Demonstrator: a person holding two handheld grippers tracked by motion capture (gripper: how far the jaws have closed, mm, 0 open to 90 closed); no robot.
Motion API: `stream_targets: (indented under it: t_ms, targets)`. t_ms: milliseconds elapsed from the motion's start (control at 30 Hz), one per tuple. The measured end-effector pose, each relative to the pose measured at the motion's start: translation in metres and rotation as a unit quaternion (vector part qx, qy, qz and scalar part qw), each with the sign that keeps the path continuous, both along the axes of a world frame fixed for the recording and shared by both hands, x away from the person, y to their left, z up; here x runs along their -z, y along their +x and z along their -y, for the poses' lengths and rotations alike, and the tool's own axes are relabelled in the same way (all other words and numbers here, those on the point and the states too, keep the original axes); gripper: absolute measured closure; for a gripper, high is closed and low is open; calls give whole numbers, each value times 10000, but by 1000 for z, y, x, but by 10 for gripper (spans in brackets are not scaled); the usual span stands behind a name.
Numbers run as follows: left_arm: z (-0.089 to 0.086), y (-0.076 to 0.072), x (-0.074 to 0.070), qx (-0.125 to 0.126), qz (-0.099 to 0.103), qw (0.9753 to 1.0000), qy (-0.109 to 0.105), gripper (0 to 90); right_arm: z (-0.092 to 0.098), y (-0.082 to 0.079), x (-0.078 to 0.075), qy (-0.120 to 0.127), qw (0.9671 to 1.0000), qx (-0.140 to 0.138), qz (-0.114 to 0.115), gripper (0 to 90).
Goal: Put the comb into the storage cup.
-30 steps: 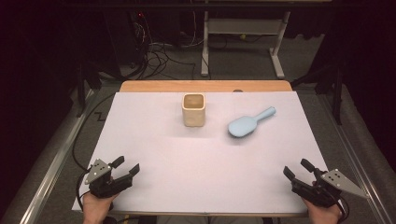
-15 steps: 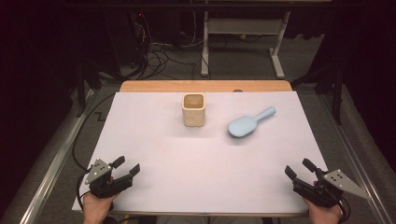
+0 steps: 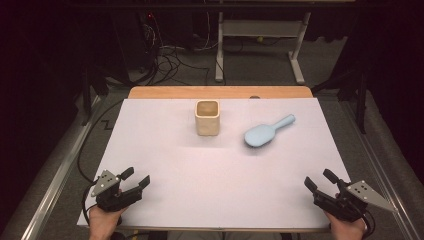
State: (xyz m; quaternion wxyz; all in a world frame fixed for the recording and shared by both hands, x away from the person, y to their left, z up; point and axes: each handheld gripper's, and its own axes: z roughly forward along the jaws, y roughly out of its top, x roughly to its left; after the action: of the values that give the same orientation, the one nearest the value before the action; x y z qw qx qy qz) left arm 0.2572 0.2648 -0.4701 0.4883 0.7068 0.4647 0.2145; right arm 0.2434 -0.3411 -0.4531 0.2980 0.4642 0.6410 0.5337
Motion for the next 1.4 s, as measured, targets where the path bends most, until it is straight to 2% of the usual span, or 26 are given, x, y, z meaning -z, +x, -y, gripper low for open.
stream_targets:
  t_ms: [467,867,1400]
  targets:
    - [1,1,0,-12,1,10000,-4,303,-5,6,-6,-71,9999,-39,89,270]
    - [1,1,0,-14,-3,10000,-8,304,-15,20,-10,-133,9997,-160,113,274]
    - [2,3,0,-33,7,10000,-29,304,-26,42,-15,-84,9996,-241,135,287]
